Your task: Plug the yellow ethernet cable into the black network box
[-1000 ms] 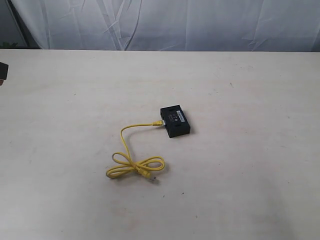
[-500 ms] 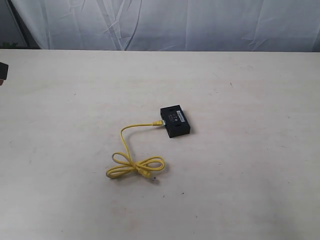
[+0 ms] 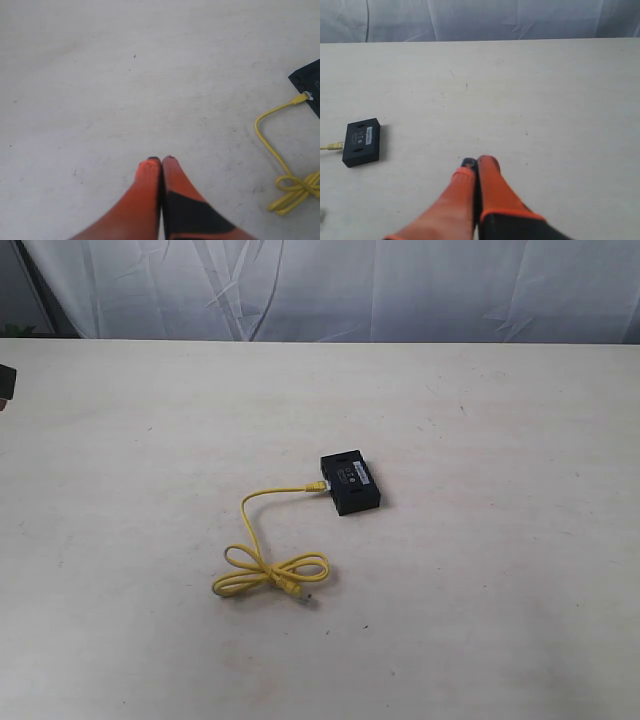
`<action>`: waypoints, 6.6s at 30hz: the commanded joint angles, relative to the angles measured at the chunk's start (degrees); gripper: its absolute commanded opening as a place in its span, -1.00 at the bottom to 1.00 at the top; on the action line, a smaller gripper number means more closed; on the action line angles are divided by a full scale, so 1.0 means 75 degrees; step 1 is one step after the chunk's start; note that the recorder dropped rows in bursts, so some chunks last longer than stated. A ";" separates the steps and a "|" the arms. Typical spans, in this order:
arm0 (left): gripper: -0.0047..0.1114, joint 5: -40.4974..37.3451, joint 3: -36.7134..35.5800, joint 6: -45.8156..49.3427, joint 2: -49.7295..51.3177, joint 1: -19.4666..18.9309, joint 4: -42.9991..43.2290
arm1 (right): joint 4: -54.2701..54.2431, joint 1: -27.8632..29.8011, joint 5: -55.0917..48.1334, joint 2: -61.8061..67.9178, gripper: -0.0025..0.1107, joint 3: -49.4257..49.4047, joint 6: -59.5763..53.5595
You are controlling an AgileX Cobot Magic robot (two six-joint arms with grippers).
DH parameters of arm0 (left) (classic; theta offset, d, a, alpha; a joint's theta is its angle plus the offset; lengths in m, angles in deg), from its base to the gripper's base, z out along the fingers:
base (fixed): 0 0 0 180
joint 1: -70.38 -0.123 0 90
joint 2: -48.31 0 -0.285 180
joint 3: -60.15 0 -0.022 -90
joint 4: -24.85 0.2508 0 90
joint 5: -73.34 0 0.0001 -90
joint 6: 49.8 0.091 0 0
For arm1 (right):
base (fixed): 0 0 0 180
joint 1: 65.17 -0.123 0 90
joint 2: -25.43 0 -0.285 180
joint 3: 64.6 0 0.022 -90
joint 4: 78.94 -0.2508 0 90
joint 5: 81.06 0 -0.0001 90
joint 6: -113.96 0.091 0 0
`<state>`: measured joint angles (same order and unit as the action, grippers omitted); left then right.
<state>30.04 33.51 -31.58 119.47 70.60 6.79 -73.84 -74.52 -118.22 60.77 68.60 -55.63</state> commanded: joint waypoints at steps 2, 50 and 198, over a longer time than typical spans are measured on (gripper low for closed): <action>-0.92 0.0004 -0.0054 -0.0015 -0.0049 -0.0013 0.0052 | -0.0069 0.0687 0.0041 -0.0778 -0.96 -0.0394 0.0015; -0.92 0.0143 -0.0054 -0.0015 -0.2448 -0.0013 0.0176 | -0.0088 0.1018 0.1378 -0.3674 -0.96 -0.2949 0.0015; -0.92 0.4043 -0.6743 -0.2238 -0.8449 -0.0013 0.1877 | -0.0321 0.1018 0.2008 -0.3674 -0.96 -0.4055 0.0015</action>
<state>59.83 -16.90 -48.36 56.44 70.60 20.77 -76.49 -67.11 -103.91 33.57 38.24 -55.51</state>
